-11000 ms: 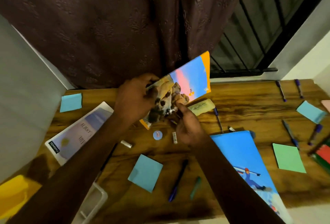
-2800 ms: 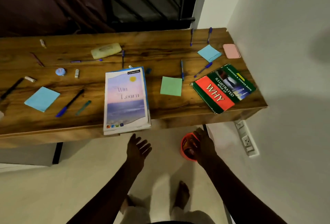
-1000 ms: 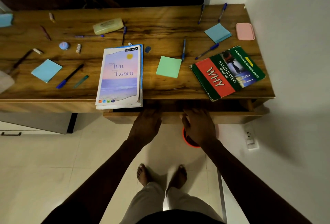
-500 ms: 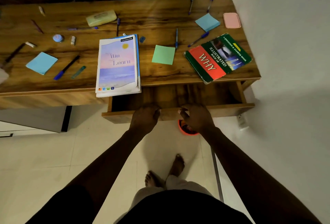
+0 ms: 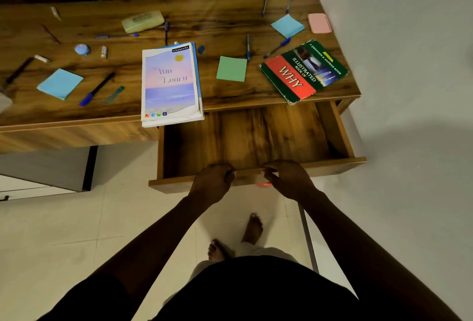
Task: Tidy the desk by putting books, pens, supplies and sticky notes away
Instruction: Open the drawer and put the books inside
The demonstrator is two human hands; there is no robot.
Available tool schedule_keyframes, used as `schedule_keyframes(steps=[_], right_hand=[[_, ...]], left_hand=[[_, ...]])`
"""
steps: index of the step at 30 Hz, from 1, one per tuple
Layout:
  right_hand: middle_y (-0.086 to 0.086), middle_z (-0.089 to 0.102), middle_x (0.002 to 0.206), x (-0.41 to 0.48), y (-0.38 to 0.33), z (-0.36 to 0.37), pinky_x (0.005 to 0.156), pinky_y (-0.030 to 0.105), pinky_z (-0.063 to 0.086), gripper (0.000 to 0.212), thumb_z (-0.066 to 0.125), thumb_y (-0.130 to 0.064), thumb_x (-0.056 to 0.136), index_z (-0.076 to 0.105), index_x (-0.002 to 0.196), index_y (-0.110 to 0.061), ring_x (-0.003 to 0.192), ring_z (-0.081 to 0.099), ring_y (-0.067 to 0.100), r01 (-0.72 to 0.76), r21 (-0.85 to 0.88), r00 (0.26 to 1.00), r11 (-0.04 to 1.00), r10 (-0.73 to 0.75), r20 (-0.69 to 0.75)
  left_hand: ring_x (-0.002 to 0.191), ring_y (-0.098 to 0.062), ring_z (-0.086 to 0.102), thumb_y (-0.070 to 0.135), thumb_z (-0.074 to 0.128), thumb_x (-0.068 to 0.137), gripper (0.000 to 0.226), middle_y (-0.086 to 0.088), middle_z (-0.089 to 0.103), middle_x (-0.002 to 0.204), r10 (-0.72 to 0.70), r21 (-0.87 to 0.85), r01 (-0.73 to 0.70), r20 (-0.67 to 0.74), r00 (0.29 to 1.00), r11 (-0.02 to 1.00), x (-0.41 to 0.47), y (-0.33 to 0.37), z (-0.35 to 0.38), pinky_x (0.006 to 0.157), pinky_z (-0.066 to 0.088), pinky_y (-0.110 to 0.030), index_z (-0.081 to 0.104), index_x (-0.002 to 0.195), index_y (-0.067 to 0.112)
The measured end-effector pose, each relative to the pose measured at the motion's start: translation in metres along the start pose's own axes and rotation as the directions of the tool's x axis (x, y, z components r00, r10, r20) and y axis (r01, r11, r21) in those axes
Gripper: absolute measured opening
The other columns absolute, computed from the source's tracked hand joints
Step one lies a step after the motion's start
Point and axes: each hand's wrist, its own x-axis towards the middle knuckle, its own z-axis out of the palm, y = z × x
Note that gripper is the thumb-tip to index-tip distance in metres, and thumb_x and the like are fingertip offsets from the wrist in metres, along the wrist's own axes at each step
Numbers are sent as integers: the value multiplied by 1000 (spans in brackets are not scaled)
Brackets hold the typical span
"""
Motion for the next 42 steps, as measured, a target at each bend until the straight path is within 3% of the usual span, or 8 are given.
schedule_keyframes(steps=[6,12,19,23,28,33,37,42], right_hand=[[-5,77,96,-13,7,5,77,37,60,57,40,-66,92,77,106,-24,87,71,17,35,-11,999,999,-35,42],[-7,79,100,-26,5,6,82,33,60,25,66,-44,95,78,107,-25,94,73,13,-5,9,996,1000,4,84],[-2,77,97,-19,0,0,80,29,57,22,68,-39,95,77,106,-23,90,71,17,-101,3,976,995,98,195],[-1,73,110,-6,-1,-6,83,22,49,25,63,-37,99,76,112,-20,101,68,18,-72,-50,955,996,84,286],[0,70,122,25,-20,-25,93,25,42,31,63,-40,99,73,119,-19,114,63,19,-148,146,943,978,95,319],[-5,65,130,72,-46,-38,83,21,42,35,62,-40,100,67,129,-21,114,60,14,-152,255,957,955,78,281],[-4,68,126,121,-66,-39,95,30,48,39,63,-48,97,67,127,-24,117,62,16,-136,300,960,944,50,277],[-5,71,123,175,-87,-31,100,40,55,56,65,-68,83,68,123,-30,109,69,14,-179,443,965,878,68,255]], left_hand=[[94,-18,63,43,58,99,29,0,71,106,-45,-73,56,145,988,996,-3,1,-7,77,44,-27,74,109,22],[97,-20,66,44,60,97,27,-1,73,108,-60,-80,74,159,986,994,-16,1,-2,81,49,-28,75,107,24],[93,-18,65,40,60,98,25,-1,73,105,-59,-101,77,174,983,992,-17,6,-6,82,51,-29,74,105,21],[89,-13,65,43,62,96,22,4,71,100,-89,-151,117,177,980,982,-14,-1,-15,78,51,-27,74,103,25],[97,-12,65,33,66,96,21,7,71,104,-153,-259,158,40,987,953,2,-17,-50,89,51,-27,76,106,18],[98,-19,67,32,66,96,21,-3,73,106,-320,-296,282,-89,943,913,27,-43,-91,87,52,-32,74,106,16],[102,-13,66,31,66,97,15,1,72,113,-427,-377,318,-255,867,870,35,-64,-114,88,50,-28,70,108,22],[98,-12,67,30,71,94,24,1,69,114,-576,-504,342,-437,691,793,38,-89,-135,79,51,-20,66,116,21]])
